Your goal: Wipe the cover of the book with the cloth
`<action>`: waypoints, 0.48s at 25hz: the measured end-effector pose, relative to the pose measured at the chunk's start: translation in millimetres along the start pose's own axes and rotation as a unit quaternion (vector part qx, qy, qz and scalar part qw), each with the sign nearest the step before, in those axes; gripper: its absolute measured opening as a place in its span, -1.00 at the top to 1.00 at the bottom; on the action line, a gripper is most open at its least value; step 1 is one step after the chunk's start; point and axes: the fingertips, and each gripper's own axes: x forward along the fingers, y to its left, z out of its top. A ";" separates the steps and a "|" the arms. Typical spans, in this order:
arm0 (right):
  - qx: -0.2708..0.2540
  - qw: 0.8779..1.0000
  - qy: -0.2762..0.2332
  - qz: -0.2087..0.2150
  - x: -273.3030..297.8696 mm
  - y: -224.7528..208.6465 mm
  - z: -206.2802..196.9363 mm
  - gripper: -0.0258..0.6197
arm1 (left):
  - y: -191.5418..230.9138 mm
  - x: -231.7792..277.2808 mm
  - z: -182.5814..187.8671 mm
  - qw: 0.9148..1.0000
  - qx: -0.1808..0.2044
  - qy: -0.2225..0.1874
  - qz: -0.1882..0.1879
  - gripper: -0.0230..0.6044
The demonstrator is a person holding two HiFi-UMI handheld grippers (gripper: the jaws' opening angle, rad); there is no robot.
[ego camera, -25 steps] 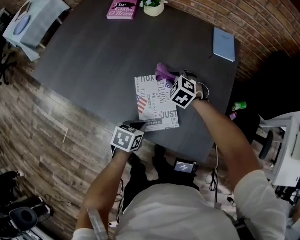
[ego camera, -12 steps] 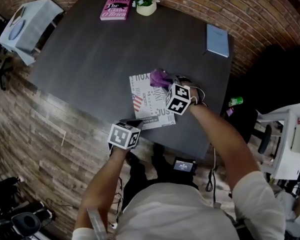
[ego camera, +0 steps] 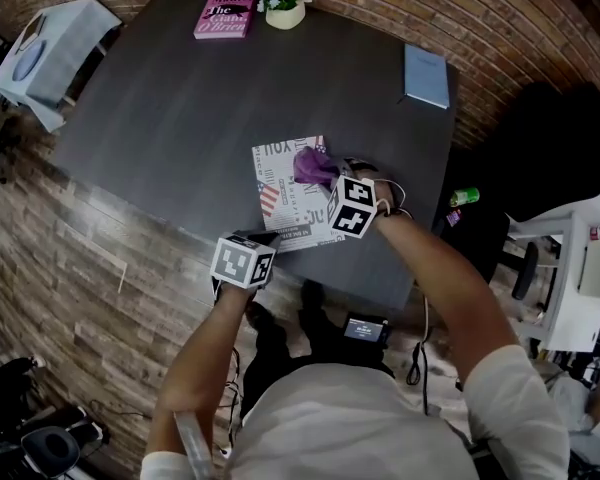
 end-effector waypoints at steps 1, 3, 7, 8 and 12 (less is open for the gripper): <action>-0.002 1.000 0.001 0.003 -1.1 3.5 -0.1 0.63 | 0.3 0.0 -0.2 1.000 -0.002 -0.001 0.000 0.91; -0.004 1.000 0.001 0.007 -3.7 9.8 -0.8 0.63 | 0.4 0.4 -0.5 1.000 -0.003 0.000 0.000 0.91; -0.007 1.000 0.002 0.015 -9.9 20.9 -2.4 0.63 | -0.5 0.7 0.8 1.000 -0.001 0.001 0.003 0.91; -0.007 1.000 0.002 0.017 -11.5 24.1 -2.7 0.63 | -0.6 0.5 1.0 1.000 0.000 0.001 0.003 0.91; -0.008 1.000 0.001 0.024 -17.2 36.7 -3.3 0.63 | -0.6 -0.1 1.6 1.000 -0.001 -0.003 0.005 0.91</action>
